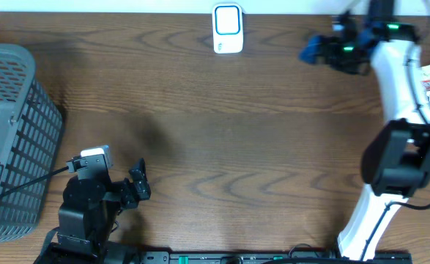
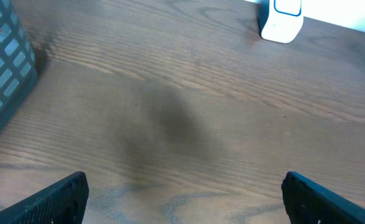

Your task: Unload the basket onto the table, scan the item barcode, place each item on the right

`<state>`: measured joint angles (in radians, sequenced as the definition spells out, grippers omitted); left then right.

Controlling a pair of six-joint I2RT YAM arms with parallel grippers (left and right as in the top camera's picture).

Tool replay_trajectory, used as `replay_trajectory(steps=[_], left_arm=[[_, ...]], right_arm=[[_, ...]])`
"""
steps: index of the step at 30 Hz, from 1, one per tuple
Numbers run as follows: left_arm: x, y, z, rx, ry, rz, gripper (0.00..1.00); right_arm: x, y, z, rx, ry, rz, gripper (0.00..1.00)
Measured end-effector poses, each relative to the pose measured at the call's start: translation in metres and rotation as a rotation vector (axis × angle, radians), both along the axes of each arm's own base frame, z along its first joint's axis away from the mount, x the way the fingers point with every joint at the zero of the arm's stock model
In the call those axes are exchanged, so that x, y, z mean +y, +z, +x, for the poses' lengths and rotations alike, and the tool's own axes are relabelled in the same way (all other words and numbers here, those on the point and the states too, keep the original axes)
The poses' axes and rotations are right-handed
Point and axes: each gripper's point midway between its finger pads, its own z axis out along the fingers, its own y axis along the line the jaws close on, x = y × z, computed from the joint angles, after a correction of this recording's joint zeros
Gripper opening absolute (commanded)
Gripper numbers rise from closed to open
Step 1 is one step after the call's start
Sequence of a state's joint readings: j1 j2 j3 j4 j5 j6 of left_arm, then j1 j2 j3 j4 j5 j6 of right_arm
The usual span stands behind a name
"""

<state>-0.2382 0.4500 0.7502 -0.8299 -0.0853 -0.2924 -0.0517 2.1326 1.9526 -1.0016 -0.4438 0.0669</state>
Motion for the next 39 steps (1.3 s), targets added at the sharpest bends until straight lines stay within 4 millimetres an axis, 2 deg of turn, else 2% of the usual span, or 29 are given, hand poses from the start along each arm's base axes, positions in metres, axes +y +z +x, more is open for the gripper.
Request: replay_trajectory(steps=[3,5,7,10,13,17,21,26,30,34,39], left_arm=[[0.0,0.0,0.0,0.0,0.0,0.0,0.98],[0.0,0.0,0.0,0.0,0.0,0.0,0.98],[0.0,0.0,0.0,0.0,0.0,0.0,0.98],[0.0,0.0,0.0,0.0,0.0,0.0,0.98],[0.0,0.0,0.0,0.0,0.0,0.001,0.98],[0.0,0.0,0.0,0.0,0.0,0.0,0.98],[0.0,0.0,0.0,0.0,0.0,0.0,0.98],[0.0,0.0,0.0,0.0,0.0,0.0,0.98],[0.0,0.0,0.0,0.0,0.0,0.0,0.98],[0.0,0.0,0.0,0.0,0.0,0.0,0.98],[0.0,0.0,0.0,0.0,0.0,0.0,0.98]], right_arm=[[0.037,-0.005,-0.007,0.017,0.052,-0.059,0.99],[0.047,-0.009,-0.012,0.036,0.058,-0.096,0.99],[0.047,-0.01,-0.018,0.06,0.049,-0.13,0.99],[0.037,-0.003,-0.032,0.095,0.019,-0.165,0.99],[0.026,0.023,-0.051,0.101,-0.011,-0.184,0.99],[0.014,0.079,-0.084,0.048,-0.055,-0.209,0.99],[0.013,0.135,-0.13,-0.021,-0.068,-0.22,0.99],[0.017,0.171,-0.186,-0.083,-0.049,-0.214,0.99],[0.009,0.18,-0.234,-0.133,-0.059,-0.221,0.99],[0.0,0.179,-0.276,-0.183,-0.074,-0.234,0.99],[-0.006,0.169,-0.307,-0.242,-0.09,-0.233,0.99]])
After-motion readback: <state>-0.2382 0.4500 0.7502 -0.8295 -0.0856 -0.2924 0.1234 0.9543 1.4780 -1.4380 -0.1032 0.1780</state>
